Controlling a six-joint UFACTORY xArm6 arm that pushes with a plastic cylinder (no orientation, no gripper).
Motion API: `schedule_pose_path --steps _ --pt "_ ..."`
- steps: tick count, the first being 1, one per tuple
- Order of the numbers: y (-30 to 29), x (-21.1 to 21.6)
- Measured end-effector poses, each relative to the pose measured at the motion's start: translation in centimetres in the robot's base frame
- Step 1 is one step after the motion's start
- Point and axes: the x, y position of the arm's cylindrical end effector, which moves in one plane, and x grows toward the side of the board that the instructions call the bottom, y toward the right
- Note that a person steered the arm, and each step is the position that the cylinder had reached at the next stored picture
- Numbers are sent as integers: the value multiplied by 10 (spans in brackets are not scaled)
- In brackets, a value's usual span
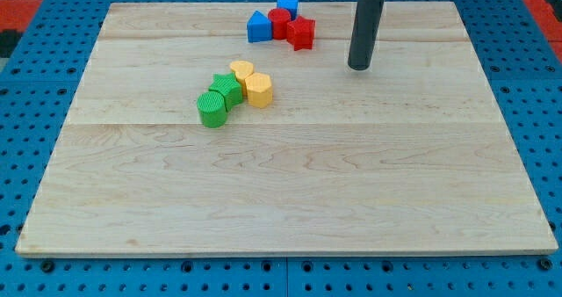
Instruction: Drag the arm to the right of the red star
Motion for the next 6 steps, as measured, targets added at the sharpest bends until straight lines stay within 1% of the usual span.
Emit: schedule_pose_path --steps 2,3,4,6 --pt "2 5" --pt "-20 19" --pt "-22 -17" --pt "9 -97"
